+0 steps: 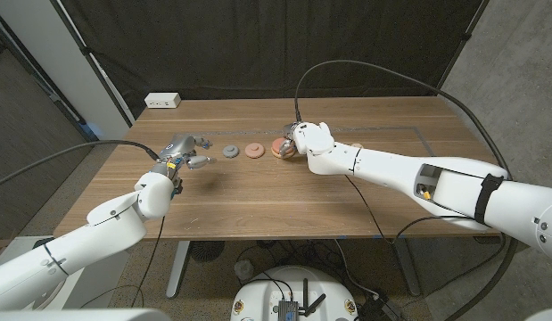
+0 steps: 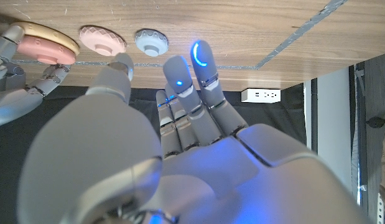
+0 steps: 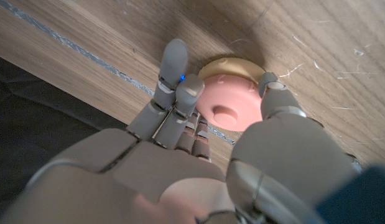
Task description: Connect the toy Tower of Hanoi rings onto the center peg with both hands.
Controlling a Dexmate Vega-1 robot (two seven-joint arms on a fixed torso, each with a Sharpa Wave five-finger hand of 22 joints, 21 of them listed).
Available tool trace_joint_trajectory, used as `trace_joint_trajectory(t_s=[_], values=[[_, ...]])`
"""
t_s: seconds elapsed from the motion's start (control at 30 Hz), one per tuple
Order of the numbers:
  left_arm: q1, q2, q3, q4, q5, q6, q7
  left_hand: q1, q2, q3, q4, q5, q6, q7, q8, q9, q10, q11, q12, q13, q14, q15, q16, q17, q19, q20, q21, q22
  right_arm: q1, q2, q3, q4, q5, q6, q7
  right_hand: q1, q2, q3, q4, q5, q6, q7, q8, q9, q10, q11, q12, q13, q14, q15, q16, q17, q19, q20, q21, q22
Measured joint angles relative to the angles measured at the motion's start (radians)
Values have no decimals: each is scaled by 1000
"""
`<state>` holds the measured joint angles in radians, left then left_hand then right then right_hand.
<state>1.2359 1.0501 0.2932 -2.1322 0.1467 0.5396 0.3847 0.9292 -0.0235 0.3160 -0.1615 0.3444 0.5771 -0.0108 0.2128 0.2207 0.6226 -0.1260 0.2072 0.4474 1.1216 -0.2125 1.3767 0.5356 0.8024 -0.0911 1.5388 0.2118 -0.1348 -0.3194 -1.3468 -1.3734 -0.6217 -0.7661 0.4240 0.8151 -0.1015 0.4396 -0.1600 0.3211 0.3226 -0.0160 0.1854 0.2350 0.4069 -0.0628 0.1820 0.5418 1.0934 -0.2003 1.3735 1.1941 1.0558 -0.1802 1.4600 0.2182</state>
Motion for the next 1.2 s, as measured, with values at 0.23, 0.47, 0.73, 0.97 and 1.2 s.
trace_joint_trajectory(t_s=[0.23, 0.47, 0.73, 0.97, 1.2], values=[[-6, -1, 1, 1, 0, -1, 0, 0, 0, 0, 0, 0, 0, 0, 0, 0, 0, 0, 0, 0, 0, 0, 0, 0, 0, 0, 4, 0, -7, -12, 10, -22, -7, 0, 3, 13, -13, 0, 0, -8, -3, 4, 10, 1, -2, 3, 0, -5, -6, 6, -13, -1, -4, 4, 0, 3], [-9, -2, 4, 3, 0, -3, 0, 0, 0, 0, 0, 0, 0, 0, 0, 0, 0, 0, 0, 0, 0, 0, 0, 0, 0, 0, 4, 0, -13, -25, 21, -50, -18, -4, 5, 13, -13, 0, 0, -15, -4, 5, 12, 2, -5, 6, 0, -7, -6, 6, -17, -1, -7, 7, -7, 3], [-10, -3, 4, 3, 1, -4, 0, 0, 0, 4, 4, 0, 0, 0, 0, 0, 0, 0, 0, 0, 0, 0, 0, 0, 0, 0, 4, 0, -18, -32, 29, -69, -33, -11, 8, 13, -13, 0, 0, -22, -9, 9, 12, 1, -11, 11, 0, -9, -5, 6, -20, -1, -10, 3, -7, 3], [-10, -1, 4, 2, 2, -5, 0, 0, 0, 4, 4, 0, 0, 0, 0, 0, 0, 0, 0, 0, 0, 0, 0, 0, 0, 0, 4, 0, -20, -32, 33, -69, -40, -12, 13, 13, -13, 0, 0, -30, -9, 9, 12, -3, -11, 11, 7, -14, -5, 6, -27, 0, -10, 3, -7, 3], [-9, -1, 4, -1, 3, -4, 0, 0, 0, 4, 4, 0, 0, 0, 0, 0, 0, 0, 0, 0, 0, 0, 0, 0, 0, 0, 3, 0, -24, -33, 37, -70, -43, -12, 17, 1, -1, 3, 3, -35, -9, 9, 20, -3, -14, 14, 7, -18, -5, 6, -31, 3, -10, 3, -7, 3]])
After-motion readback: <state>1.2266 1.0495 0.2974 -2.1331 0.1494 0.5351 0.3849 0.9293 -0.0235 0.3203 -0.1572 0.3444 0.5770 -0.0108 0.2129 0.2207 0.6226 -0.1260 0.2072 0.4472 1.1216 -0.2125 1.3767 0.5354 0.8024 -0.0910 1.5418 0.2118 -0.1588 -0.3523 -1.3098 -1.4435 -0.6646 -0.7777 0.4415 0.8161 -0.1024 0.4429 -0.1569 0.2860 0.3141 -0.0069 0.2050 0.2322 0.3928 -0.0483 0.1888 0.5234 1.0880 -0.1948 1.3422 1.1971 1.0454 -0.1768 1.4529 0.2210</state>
